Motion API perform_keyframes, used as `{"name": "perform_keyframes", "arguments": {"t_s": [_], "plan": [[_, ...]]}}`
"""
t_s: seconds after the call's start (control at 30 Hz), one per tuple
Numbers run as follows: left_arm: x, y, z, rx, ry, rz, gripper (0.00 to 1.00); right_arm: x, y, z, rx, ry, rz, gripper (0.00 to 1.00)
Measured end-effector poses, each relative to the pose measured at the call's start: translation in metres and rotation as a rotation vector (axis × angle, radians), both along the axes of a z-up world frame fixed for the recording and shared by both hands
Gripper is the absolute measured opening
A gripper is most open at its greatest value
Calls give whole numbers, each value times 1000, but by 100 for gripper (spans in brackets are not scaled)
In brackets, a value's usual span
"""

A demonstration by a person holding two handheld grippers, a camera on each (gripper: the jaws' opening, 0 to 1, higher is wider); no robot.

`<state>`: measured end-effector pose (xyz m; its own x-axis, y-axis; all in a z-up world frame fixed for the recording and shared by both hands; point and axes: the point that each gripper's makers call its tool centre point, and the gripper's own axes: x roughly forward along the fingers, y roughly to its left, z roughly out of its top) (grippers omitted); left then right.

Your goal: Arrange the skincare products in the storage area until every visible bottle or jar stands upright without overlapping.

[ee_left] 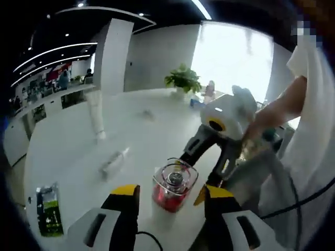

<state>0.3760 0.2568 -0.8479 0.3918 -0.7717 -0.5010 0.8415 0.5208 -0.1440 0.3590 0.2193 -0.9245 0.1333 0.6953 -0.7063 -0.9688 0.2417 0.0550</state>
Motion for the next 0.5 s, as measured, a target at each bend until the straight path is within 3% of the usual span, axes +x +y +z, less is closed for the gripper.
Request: {"name": "perform_keyframes", "arguments": {"t_s": [0.1,0.2,0.33,0.5], "plan": [[1,-10,10,-17,-36,-83,48,-3,-11,2,2,8,-43,39],[-2,-14,11,-3,-32,-151,34,-6,-19,5,3,8,-64,39],[0,-15,10,18,-4,-134,33,-7,-21,8,5,2,-81,38],[6,-13,8,42,8,-30,33,-9,-12,14,25,-4,-99,37]]}}
